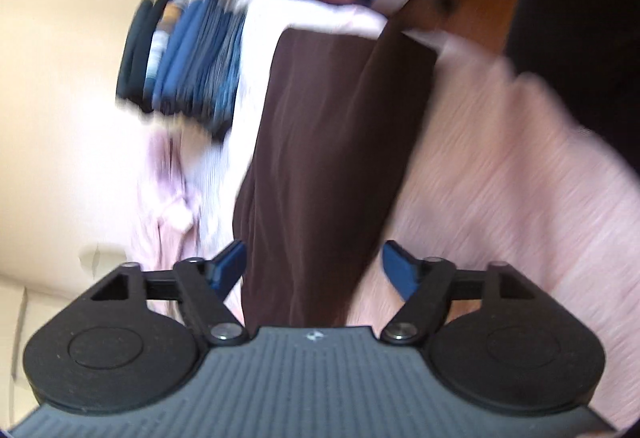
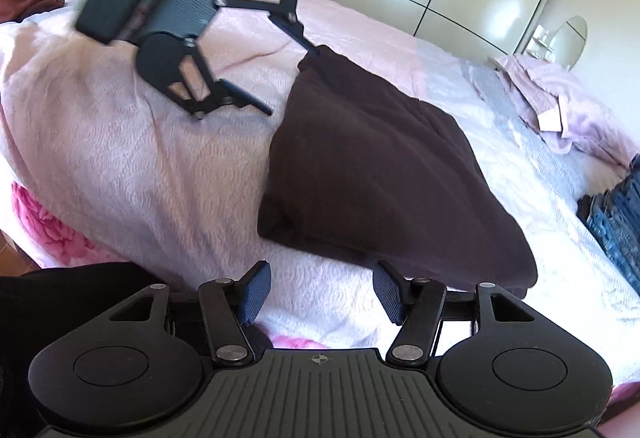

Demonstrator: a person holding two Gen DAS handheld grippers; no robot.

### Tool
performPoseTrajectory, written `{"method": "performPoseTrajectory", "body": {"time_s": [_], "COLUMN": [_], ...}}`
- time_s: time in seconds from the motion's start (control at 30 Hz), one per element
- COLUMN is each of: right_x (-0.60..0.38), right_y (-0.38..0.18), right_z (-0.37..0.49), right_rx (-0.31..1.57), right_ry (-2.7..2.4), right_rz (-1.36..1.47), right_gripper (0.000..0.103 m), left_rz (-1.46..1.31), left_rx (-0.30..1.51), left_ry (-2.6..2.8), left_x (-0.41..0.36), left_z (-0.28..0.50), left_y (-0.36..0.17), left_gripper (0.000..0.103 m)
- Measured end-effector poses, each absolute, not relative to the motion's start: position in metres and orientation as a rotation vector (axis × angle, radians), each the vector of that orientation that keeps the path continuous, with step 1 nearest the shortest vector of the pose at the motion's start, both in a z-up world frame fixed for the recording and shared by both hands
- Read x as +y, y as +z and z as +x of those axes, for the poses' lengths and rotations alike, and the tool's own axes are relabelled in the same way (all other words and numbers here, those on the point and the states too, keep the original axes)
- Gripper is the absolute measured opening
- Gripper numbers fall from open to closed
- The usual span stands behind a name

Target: Fold clothes

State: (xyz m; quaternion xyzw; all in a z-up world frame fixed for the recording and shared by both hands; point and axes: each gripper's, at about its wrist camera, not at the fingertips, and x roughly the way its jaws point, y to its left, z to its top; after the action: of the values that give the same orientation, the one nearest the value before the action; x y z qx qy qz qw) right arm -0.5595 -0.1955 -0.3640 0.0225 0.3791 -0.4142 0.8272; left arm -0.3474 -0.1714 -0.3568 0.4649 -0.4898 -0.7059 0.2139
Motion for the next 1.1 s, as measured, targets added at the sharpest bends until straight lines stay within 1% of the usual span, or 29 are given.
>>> {"method": "performPoseTrajectory", "body": {"time_s": [0.2,0.33,0.37,0.4,0.43,0.47,0.57,0.73,0.8,0.83,0.87,0.97,1.1], "right_x": [-0.204,-0.205,-0.204,-0.204,-0.204,-0.204,-0.203,-0.205,-0.21,-0.216,-0.222,-0.253,-0.303], "right_y": [-0.355,-0.348,-0.347,-0.346,-0.345,-0.345,-0.345,-0.344,-0.34,-0.337,-0.334,-0.325,-0.316], "right_z": [-0.582,-0.597,-0.601,-0.605,-0.61,-0.616,-0.631,-0.624,-0.608,-0.598,-0.587,-0.551,-0.502], "right_rx": [0.716,0.675,0.668,0.664,0.66,0.653,0.608,0.506,0.465,0.439,0.412,0.335,0.219], "right_ry": [-0.965,-1.015,-1.028,-1.042,-1.057,-1.073,-1.108,-1.049,-1.002,-0.986,-0.971,-0.965,-0.993], "right_rz": [0.166,0.212,0.219,0.226,0.233,0.245,0.308,0.389,0.376,0.365,0.354,0.345,0.371], "right_gripper": [0.06,0.06,0.06,0.06,0.06,0.06,0.06,0.061,0.069,0.08,0.086,0.086,0.087], "left_rz": [1.25,1.276,1.288,1.303,1.316,1.327,1.24,1.053,0.978,0.939,0.901,0.784,0.636], "left_rx": [-1.58,-1.718,-1.72,-1.706,-1.649,-1.567,-1.332,-0.901,-0.758,-0.694,-0.633,-0.453,-0.245], "left_ry": [-1.973,-1.861,-1.853,-1.858,-1.874,-1.895,-1.979,-2.062,-2.08,-2.084,-2.084,-2.077,-2.062], "left_x": [-0.142,-0.15,-0.154,-0.158,-0.163,-0.167,-0.18,-0.233,-0.259,-0.269,-0.279,-0.309,-0.336], "left_z": [-0.39,-0.421,-0.426,-0.431,-0.436,-0.441,-0.44,-0.432,-0.422,-0.415,-0.407,-0.381,-0.341], "left_y": [-0.377,-0.406,-0.409,-0.41,-0.405,-0.398,-0.361,-0.273,-0.238,-0.223,-0.21,-0.17,-0.137], "left_gripper": [0.076,0.075,0.071,0.055,0.042,0.023,0.02,0.019,0.018,0.018,0.018,0.018,0.017]}}
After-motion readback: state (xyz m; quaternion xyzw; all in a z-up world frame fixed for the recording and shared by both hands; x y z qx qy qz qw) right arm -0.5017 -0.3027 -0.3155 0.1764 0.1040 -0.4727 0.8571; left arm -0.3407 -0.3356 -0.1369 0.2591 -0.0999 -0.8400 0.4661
